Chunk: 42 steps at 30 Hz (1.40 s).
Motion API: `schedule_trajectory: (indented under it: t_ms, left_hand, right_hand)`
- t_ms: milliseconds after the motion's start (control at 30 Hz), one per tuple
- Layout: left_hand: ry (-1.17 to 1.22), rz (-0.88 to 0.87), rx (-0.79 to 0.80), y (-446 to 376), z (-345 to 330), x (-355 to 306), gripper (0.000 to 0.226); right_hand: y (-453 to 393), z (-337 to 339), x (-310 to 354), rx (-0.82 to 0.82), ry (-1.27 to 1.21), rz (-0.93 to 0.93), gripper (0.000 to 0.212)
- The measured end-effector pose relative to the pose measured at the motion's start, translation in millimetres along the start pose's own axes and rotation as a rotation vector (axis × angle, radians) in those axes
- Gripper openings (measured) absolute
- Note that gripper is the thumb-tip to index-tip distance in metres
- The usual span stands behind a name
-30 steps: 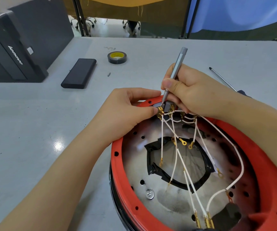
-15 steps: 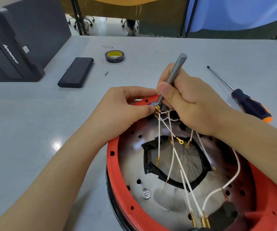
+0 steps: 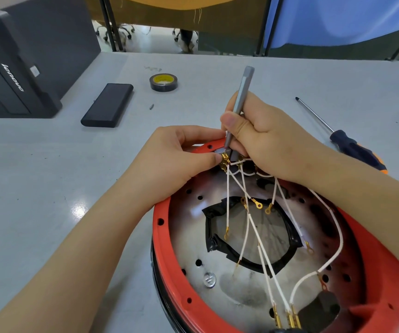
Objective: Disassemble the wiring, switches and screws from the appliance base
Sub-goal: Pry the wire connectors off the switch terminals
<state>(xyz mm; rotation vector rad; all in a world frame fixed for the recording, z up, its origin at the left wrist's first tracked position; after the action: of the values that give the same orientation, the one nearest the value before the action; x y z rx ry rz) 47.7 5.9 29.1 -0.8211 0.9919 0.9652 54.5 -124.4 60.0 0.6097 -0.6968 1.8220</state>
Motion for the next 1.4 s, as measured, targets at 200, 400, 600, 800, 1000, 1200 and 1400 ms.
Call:
schedule_trajectory:
  t_ms: [200, 400, 600, 800, 1000, 1200, 1400]
  left_hand:
    - [0.002, -0.002, -0.002, 0.9, -0.9, -1.7, 0.029]
    - [0.016, 0.008, -0.009, 1.0, -0.7, -2.4, 0.03]
    - [0.026, 0.02, -0.017, 0.4, -0.7, -0.1, 0.033]
    - [0.04, 0.016, -0.006, 0.9, -1.0, -1.1, 0.03]
    - [0.016, 0.006, -0.009, 0.9, -0.1, -1.4, 0.029]
    - [0.033, 0.011, -0.001, 0.6, -0.8, -1.0, 0.029]
    - [0.024, 0.018, 0.008, -0.1, -1.5, 0.2, 0.03]
  right_hand:
    - [-5.9, -0.3, 6.6, 0.026, 0.037, -0.069, 0.021]
    - [-5.4, -1.3, 6.3, -0.053, 0.167, -0.061, 0.026]
    - [4.5, 3.6, 0.4, 0.024, -0.226, -0.009, 0.018]
    - [4.0, -1.5, -1.2, 0.017, -0.072, 0.019, 0.019]
    - [8.4, -1.4, 3.8, -0.009, 0.038, 0.078, 0.016]
    - [3.2, -1.0, 4.8, -0.012, 0.08, 0.01, 0.013]
    - [-6.3, -2.6, 7.6, 0.032, 0.078, -0.065, 0.022]
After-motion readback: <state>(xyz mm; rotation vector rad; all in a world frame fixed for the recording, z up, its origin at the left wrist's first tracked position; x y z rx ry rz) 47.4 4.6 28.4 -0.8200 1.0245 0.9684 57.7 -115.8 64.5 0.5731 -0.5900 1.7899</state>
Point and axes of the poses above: each hand's wrist, its own y-axis away from the middle knuckle, its own z-axis out of the back of the hand, x = y × z, the point moved 6 cm from there along -y, towards the middle knuckle, and after that the axes turned 5 degrees about -z, right-handed, at the moved point
